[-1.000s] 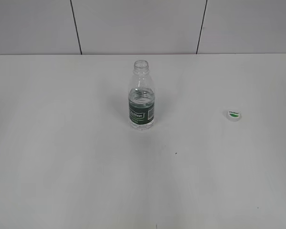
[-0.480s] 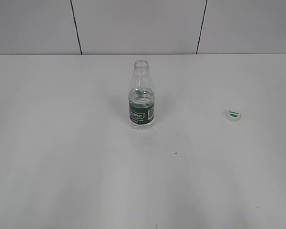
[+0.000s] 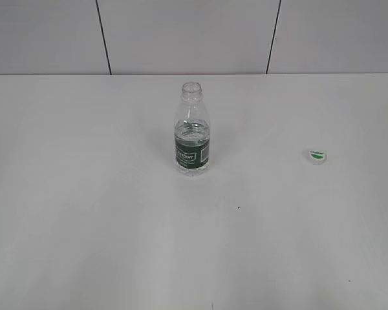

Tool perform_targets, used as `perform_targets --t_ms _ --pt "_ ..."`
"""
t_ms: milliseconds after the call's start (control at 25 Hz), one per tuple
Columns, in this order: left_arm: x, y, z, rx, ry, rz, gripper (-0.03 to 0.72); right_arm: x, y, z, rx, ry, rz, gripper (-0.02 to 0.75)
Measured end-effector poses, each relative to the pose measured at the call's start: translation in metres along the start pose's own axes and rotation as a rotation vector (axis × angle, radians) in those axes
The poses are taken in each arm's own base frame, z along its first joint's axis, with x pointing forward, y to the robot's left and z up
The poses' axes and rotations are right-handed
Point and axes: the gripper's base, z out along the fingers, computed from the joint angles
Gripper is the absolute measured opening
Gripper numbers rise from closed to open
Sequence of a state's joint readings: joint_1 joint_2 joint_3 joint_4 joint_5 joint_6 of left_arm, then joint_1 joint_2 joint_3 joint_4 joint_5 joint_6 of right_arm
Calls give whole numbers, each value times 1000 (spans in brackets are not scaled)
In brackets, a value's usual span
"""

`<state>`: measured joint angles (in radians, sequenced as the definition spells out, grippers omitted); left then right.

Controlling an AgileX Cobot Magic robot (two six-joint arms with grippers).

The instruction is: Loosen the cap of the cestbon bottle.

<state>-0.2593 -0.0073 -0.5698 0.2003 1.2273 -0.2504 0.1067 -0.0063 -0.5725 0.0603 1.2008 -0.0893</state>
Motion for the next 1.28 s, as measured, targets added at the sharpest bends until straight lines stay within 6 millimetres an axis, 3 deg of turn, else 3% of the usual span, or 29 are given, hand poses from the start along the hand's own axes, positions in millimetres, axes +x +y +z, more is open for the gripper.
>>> perform_targets --t_ms 560,1280 --pt "-4 -6 11 47 -87 35 328 -5 -4 6 44 -77 -15 521" --pt "-4 -6 11 20 -92 26 285 0 -8 13 131 -42 -19 521"
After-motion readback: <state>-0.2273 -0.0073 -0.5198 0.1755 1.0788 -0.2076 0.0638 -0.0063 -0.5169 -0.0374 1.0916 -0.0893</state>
